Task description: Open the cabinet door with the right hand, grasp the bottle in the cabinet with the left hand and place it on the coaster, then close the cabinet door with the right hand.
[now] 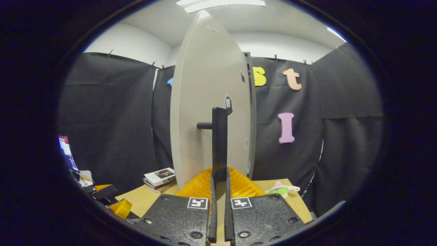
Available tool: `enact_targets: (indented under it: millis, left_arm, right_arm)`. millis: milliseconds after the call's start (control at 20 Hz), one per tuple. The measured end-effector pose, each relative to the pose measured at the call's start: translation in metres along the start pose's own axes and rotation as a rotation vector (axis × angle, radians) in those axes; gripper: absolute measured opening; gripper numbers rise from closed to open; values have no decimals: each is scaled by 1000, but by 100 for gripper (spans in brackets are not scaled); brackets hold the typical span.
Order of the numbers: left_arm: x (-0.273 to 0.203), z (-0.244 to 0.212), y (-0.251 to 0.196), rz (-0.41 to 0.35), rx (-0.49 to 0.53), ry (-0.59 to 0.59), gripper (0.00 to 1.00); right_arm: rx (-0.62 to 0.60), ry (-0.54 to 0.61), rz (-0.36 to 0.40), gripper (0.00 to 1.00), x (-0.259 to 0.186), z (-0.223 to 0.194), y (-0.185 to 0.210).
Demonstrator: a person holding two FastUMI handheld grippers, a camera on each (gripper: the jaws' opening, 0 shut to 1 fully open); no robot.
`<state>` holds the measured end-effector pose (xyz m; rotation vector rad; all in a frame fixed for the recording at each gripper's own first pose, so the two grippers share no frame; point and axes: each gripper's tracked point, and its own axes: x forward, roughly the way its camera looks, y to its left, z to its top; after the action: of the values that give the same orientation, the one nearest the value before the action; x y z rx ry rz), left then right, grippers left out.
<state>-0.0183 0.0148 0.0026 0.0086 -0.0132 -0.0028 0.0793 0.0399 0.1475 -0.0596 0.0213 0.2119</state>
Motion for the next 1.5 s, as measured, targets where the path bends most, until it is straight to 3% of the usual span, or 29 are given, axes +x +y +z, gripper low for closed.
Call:
enact_targets:
  millis: [300,500,700,1250,1500]
  left_arm:
    - [-2,-5,-3,8,21,14,95]
    - [-1,-4,-6,7,32,17,95]
    - [1,-2,-12,-2,37,1,95]
    - [9,-7,-15,9,45,14,94]
    - [18,-11,-8,27,45,14,95]
  right_arm:
    - [-112,-13,-124,7,-12,2,-52]
    - [-90,-13,-171,5,-14,6,-83]
    - [-11,-31,-159,4,-15,6,-98]
    - [-40,-70,-126,4,-31,6,-101]
    - [-68,-87,-190,4,-60,-24,-102]
